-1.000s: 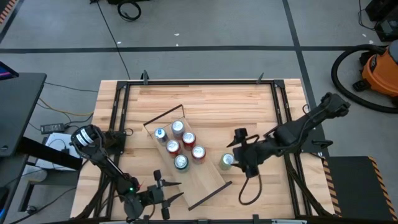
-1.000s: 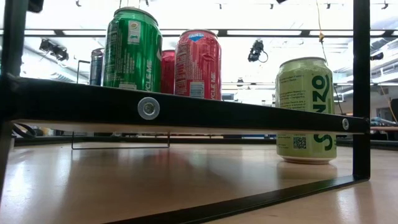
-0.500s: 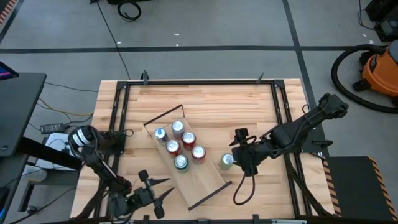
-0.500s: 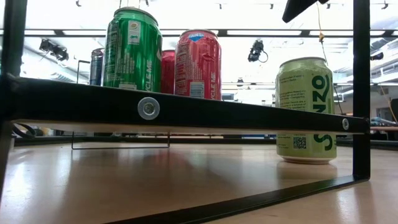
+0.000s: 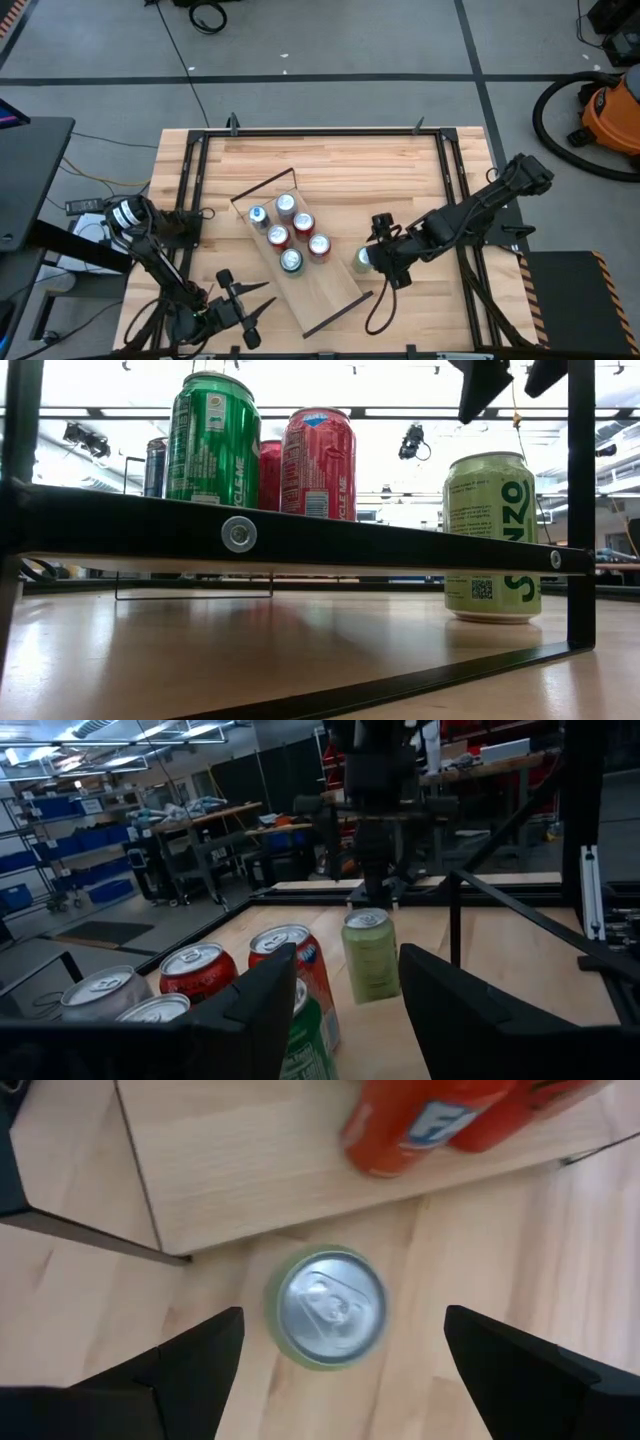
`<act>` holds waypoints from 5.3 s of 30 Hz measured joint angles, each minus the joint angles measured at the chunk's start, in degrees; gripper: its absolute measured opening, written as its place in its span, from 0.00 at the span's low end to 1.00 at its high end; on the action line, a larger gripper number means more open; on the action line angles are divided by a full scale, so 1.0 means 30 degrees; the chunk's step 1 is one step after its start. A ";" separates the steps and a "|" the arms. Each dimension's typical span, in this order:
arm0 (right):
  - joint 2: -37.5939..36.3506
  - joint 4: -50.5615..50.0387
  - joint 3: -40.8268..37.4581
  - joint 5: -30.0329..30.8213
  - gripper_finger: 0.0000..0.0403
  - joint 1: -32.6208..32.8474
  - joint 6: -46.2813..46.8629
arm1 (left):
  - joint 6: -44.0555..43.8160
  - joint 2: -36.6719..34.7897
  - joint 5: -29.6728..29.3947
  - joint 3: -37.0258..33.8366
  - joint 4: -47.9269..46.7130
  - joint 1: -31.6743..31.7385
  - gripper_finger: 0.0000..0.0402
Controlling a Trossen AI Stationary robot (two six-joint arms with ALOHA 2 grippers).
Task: Place canned beverage on shelf
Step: Put the light green soda can on the shelf
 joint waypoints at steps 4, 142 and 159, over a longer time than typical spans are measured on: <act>0.0782 0.0014 0.0000 -0.0216 0.93 -0.0110 -0.0212 | 0.0029 0.0000 0.0281 0.0000 -0.0014 0.0186 0.47; 1.0051 -0.3854 1.2043 -0.5675 0.82 -0.1298 -1.4002 | 0.1304 0.0022 0.3052 0.0000 -0.2068 0.2087 0.47; 0.9992 -0.3202 1.1176 -0.5563 0.82 -0.1567 -1.3433 | 0.1216 0.0022 0.3060 0.0000 -0.2069 0.2087 0.47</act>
